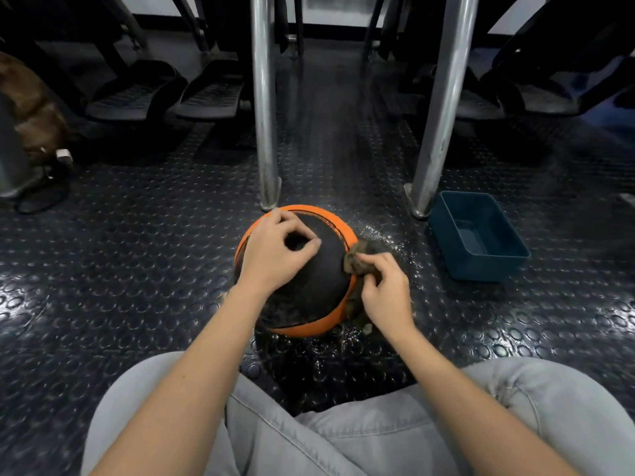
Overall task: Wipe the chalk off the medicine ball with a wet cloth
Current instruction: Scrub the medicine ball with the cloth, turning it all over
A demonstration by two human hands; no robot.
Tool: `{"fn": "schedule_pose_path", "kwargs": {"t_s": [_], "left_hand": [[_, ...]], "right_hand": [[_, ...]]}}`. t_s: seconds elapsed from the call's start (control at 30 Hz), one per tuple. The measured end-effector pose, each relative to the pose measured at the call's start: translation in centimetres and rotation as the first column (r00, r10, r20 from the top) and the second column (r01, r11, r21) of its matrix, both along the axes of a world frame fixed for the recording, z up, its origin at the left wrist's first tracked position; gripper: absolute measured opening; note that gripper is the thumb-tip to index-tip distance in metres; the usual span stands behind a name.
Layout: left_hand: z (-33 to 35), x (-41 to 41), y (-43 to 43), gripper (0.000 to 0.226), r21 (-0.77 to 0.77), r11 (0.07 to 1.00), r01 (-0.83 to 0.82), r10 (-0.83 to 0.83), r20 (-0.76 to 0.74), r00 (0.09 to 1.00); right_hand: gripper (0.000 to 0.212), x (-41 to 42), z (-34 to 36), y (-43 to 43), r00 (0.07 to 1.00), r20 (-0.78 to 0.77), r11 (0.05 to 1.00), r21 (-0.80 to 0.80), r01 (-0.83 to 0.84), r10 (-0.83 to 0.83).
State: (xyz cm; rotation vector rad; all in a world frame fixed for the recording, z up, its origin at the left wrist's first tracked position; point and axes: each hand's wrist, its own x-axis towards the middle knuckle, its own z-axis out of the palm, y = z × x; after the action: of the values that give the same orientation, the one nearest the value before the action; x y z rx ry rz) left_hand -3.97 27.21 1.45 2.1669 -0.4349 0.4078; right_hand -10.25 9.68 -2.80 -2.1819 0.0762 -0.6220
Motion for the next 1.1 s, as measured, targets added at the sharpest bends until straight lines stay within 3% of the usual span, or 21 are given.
{"fn": "schedule_pose_path", "kwargs": {"t_s": [0.07, 0.13, 0.2, 0.27, 0.33, 0.4, 0.47, 0.57, 0.67, 0.73, 0.83, 0.87, 0.93, 1.0, 1.1], "left_hand": [[1.1, 0.0, -2.0, 0.042, 0.137, 0.977, -0.162, 0.173, -0.072, 0.982], [1.1, -0.1, -3.2, 0.064, 0.292, 0.934, -0.208, 0.250, -0.113, 0.962], [0.3, -0.2, -3.2, 0.063, 0.368, 0.897, -0.244, 0.269, -0.017, 0.963], [0.0, 0.0, -2.2, 0.055, 0.325, 0.914, -0.243, 0.251, 0.019, 0.968], [0.3, 0.3, -0.9, 0.051, 0.251, 0.944, -0.213, 0.229, -0.037, 0.973], [0.6, 0.5, 0.2, 0.049, 0.219, 0.955, -0.201, 0.222, -0.077, 0.972], [0.3, 0.3, 1.1, 0.048, 0.208, 0.956, -0.208, 0.232, -0.096, 0.968], [-0.4, -0.5, 2.0, 0.045, 0.175, 0.954, -0.245, 0.261, -0.073, 0.963], [-0.9, -1.0, 1.9, 0.043, 0.163, 0.953, -0.256, 0.262, -0.016, 0.965], [-0.6, -0.9, 1.3, 0.043, 0.169, 0.956, -0.239, 0.246, -0.023, 0.969], [-0.5, -1.0, 0.3, 0.044, 0.201, 0.956, -0.212, 0.216, 0.002, 0.976], [-0.6, -1.0, 0.1, 0.043, 0.206, 0.958, -0.202, 0.203, 0.015, 0.979], [-0.7, -1.1, 0.0, 0.038, 0.198, 0.959, -0.203, 0.199, 0.038, 0.979], [-0.8, -1.2, -0.2, 0.037, 0.204, 0.957, -0.205, 0.197, 0.057, 0.979], [-0.6, -1.2, -0.2, 0.030, 0.210, 0.958, -0.195, 0.191, 0.039, 0.981]], "right_hand": [[0.040, -0.8, -0.3, 0.3, 1.000, -0.019, 1.000, -0.001, -0.001, 0.001], [0.038, -1.4, -0.4, 0.4, 0.998, -0.025, 0.998, -0.026, -0.050, 0.049], [0.037, -2.1, -0.6, 0.6, 0.990, 0.000, 0.988, -0.068, -0.138, 0.138], [0.038, -2.1, -0.8, 0.6, 0.986, 0.005, 0.976, -0.149, -0.161, 0.164], [0.038, -1.5, -1.4, 0.1, 0.997, -0.040, 0.975, -0.213, -0.067, 0.060], [0.040, -0.4, -1.2, -0.4, 0.984, -0.134, 0.987, -0.131, 0.098, -0.116], [0.041, 0.1, -0.1, -0.4, 0.980, -0.114, 0.987, -0.032, 0.160, -0.163], [0.040, 0.3, 2.7, 2.0, 0.993, 0.114, 1.000, -0.025, -0.008, 0.011], [0.034, 0.1, 2.4, 3.8, 0.958, 0.172, 0.958, -0.215, -0.192, 0.230], [0.033, 0.7, 0.7, 2.0, 0.971, 0.118, 0.946, -0.274, -0.172, 0.210], [0.035, 1.9, -0.1, -1.9, 0.988, -0.142, 0.978, -0.206, 0.030, -0.060], [0.035, 2.0, 0.2, -2.3, 0.981, -0.163, 0.981, -0.179, 0.073, -0.102], [0.035, 2.0, 2.0, -0.7, 0.999, -0.024, 0.995, -0.090, 0.042, -0.045], [0.035, 1.2, 3.3, 1.5, 0.985, 0.114, 0.989, -0.095, -0.116, 0.126], [0.035, -0.3, 1.2, 2.0, 0.966, 0.122, 0.959, -0.204, -0.199, 0.226]]}}
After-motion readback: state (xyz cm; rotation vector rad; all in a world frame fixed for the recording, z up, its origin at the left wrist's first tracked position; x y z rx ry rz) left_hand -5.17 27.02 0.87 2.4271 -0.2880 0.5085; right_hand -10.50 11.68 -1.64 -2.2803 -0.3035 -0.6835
